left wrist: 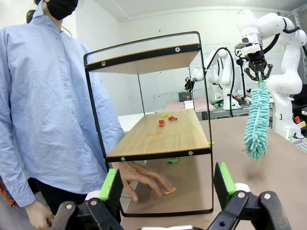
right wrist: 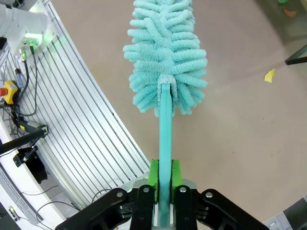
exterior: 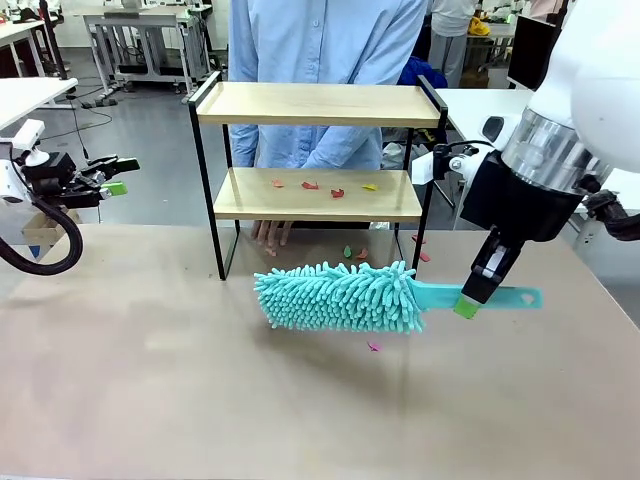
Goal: Clean the shelf.
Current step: Clean the specific section of the Shelf indicated by the human with the Duster.
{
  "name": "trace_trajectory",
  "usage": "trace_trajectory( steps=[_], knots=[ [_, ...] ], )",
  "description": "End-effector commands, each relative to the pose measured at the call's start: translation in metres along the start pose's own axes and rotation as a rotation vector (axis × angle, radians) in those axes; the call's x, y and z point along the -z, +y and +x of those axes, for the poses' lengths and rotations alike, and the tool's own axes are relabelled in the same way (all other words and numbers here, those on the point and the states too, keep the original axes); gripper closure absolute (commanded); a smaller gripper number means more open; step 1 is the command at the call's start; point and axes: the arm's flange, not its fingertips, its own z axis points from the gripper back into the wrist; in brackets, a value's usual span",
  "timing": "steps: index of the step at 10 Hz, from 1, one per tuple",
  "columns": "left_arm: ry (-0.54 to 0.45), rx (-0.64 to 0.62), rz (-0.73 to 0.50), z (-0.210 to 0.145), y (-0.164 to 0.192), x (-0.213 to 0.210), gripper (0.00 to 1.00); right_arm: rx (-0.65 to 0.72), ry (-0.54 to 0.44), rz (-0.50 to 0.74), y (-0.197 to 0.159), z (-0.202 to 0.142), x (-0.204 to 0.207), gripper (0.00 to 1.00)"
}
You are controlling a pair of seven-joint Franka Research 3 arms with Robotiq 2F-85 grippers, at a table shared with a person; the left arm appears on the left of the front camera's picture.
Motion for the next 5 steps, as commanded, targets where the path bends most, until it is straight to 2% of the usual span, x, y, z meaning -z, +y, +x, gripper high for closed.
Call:
trace_trajectory(
  steps=[1, 2, 3, 5],
  knots=[
    [0.002, 0.011, 0.0, 0.004, 0.0, 0.0, 0.0, 0.008, 0.004, -0.003, 0.001, 0.001, -0.005, 0.87],
    [0.002, 0.011, 0.0, 0.004, 0.0, 0.0, 0.0, 0.0, 0.0, 0.0, 0.0, 0.0, 0.0, 0.87],
    [0.002, 0.011, 0.0, 0.004, 0.0, 0.0, 0.0, 0.059, -0.037, 0.001, 0.009, 0.014, 0.002, 0.87],
    [0.002, 0.011, 0.0, 0.004, 0.0, 0.0, 0.0, 0.205, -0.027, -0.038, 0.024, 0.042, 0.01, 0.87]
  ],
)
